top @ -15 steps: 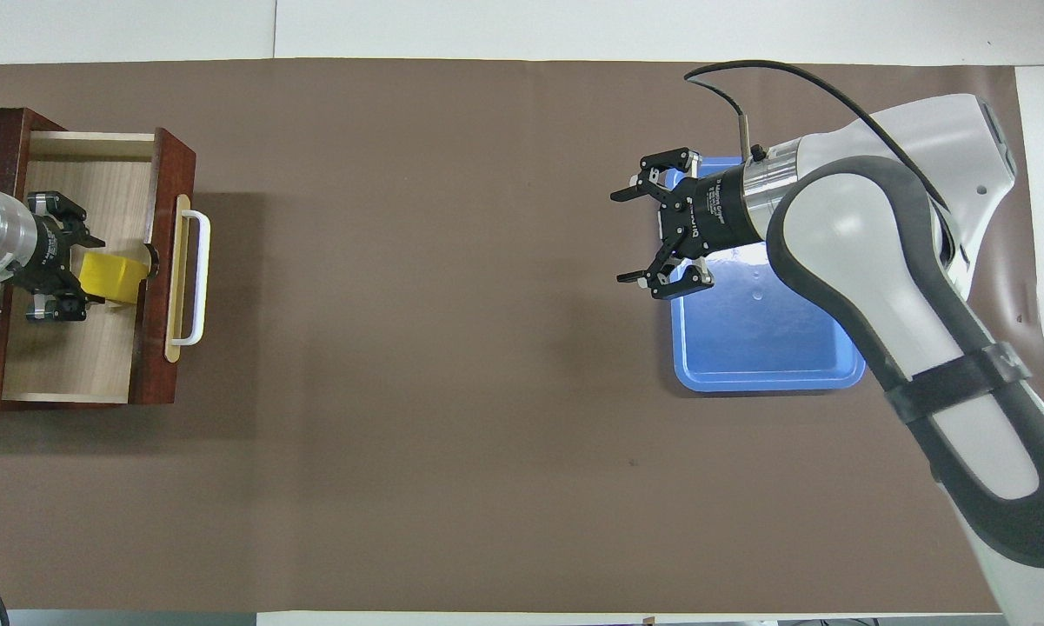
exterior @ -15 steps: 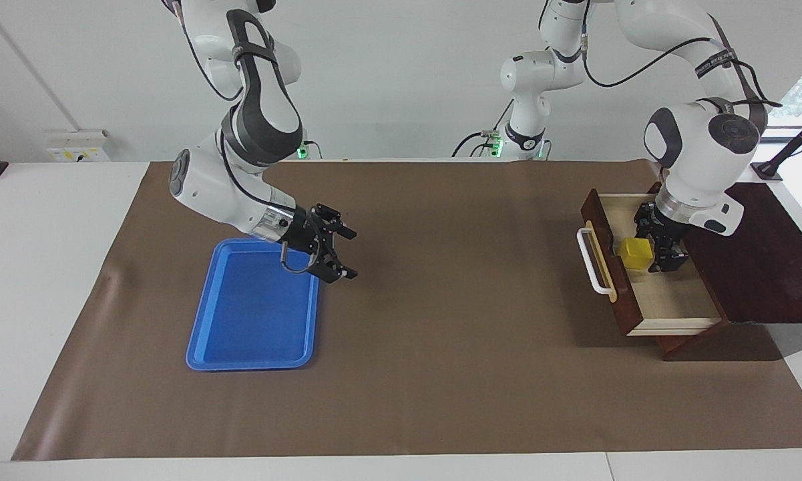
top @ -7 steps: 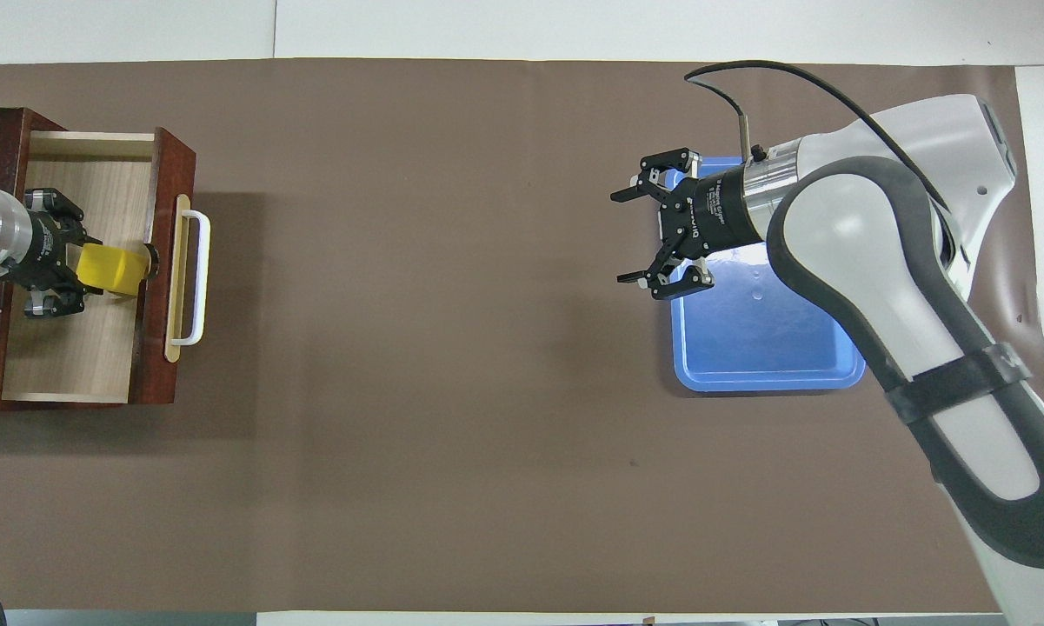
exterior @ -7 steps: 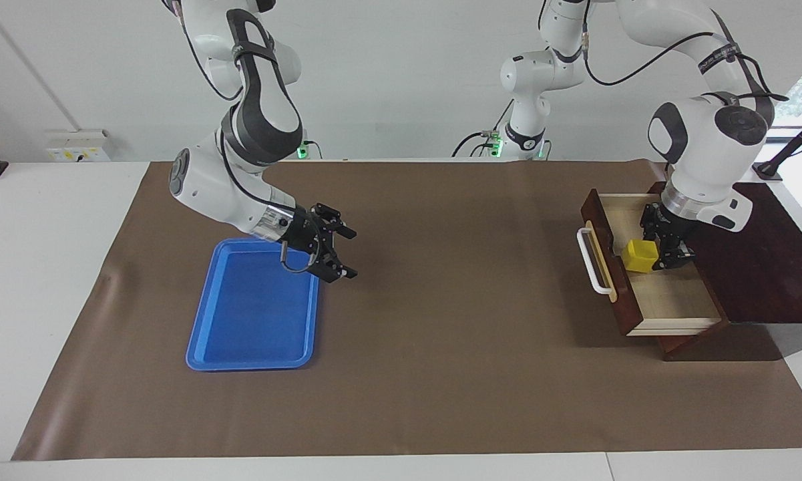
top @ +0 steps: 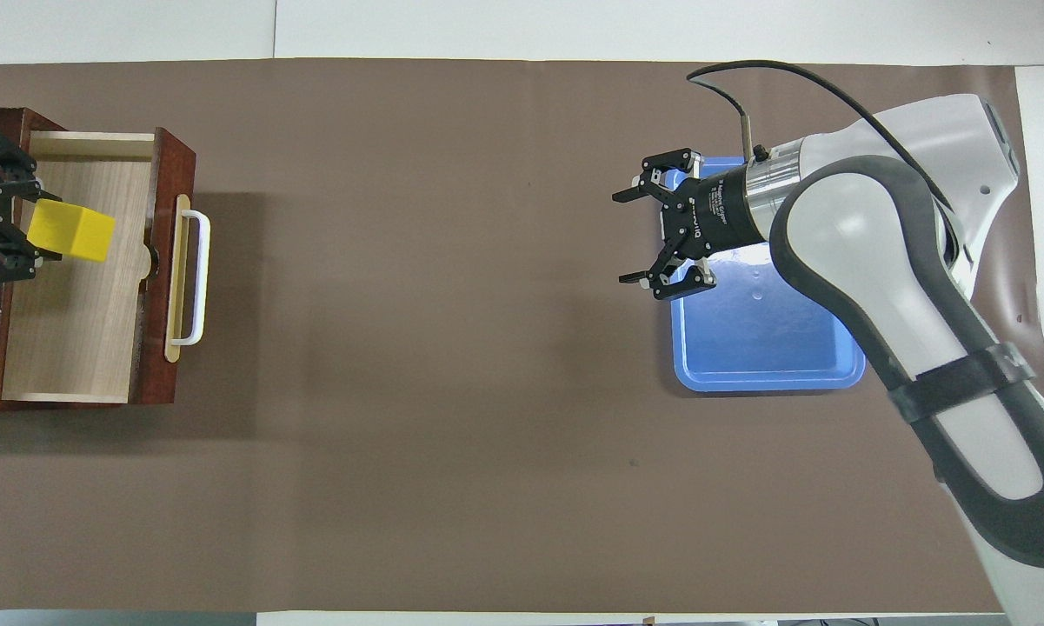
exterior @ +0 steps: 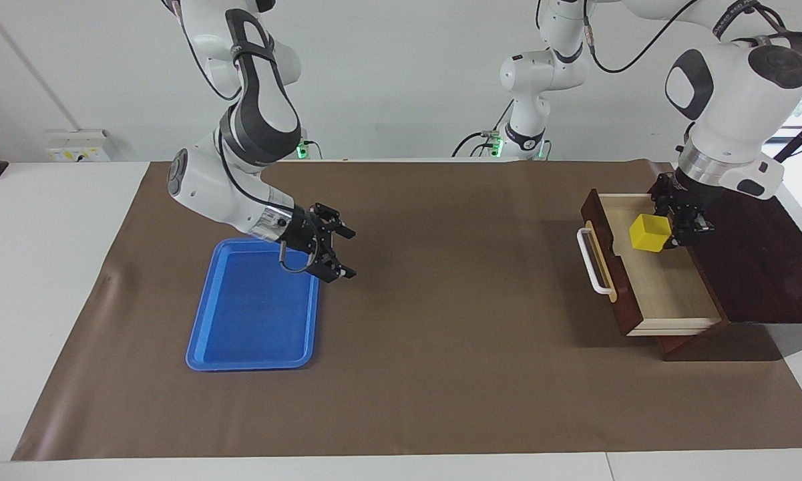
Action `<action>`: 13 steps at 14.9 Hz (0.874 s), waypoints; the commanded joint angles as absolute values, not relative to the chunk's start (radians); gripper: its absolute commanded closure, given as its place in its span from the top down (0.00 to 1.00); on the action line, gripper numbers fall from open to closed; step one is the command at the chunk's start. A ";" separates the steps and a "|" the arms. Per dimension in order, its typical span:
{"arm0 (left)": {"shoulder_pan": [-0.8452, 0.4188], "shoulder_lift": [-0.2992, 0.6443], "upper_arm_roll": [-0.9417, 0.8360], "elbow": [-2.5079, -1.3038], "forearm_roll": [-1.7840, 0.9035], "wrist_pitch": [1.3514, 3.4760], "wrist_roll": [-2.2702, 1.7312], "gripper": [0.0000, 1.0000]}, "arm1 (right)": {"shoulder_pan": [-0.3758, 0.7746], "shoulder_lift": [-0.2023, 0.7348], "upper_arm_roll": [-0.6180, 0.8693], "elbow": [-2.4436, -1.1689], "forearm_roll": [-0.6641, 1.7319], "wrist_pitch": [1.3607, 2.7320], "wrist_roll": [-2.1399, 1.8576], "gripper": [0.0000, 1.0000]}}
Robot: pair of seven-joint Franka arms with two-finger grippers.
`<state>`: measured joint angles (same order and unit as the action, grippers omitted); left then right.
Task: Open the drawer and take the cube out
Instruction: 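Lift the yellow cube out of the drawer with the left gripper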
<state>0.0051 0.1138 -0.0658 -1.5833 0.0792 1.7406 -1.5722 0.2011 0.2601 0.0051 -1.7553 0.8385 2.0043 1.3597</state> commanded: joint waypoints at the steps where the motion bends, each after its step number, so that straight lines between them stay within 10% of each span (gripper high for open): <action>1: -0.113 0.158 -0.054 -1.513 0.057 1.672 -1.642 0.00 | 0.187 0.236 0.008 -1.781 0.851 1.983 1.321 1.00; 13: -0.466 0.311 -0.051 -1.420 0.006 1.732 -2.331 0.00 | 0.183 0.239 0.008 -1.775 0.848 1.977 1.319 1.00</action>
